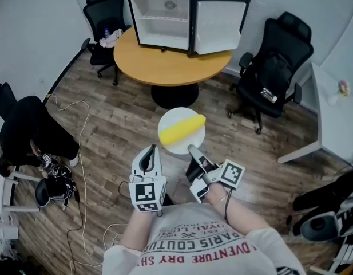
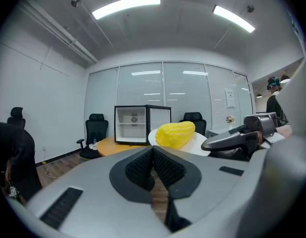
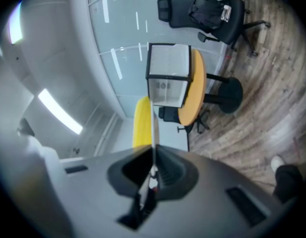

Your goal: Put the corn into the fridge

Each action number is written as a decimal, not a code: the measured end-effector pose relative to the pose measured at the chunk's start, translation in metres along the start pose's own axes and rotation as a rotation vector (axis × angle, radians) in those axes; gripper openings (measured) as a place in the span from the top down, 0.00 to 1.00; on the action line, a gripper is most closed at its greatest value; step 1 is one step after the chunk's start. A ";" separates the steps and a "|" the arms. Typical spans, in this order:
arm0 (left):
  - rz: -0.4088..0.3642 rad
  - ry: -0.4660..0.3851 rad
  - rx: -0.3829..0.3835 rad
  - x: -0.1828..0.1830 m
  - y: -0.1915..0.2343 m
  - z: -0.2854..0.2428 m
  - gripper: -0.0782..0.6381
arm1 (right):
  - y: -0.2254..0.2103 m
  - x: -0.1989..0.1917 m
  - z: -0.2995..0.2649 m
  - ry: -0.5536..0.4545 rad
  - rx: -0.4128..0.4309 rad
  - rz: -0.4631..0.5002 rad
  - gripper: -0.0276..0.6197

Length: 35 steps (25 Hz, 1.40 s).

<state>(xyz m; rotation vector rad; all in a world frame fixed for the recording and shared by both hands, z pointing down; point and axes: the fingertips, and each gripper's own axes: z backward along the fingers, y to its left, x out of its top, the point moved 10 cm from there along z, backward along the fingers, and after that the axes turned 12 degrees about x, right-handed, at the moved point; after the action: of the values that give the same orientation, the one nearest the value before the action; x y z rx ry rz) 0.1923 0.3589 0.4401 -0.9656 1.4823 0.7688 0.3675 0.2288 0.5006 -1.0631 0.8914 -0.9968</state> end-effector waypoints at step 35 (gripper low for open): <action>0.017 0.009 -0.085 0.019 0.230 -0.273 0.85 | -0.093 0.017 -0.330 -0.095 -0.062 -0.002 0.90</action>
<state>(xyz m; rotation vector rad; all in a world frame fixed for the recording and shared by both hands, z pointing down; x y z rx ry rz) -0.1360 0.2177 0.4462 -1.0225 1.4772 0.8459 0.0464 0.1078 0.5063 -1.1550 0.8480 -0.9174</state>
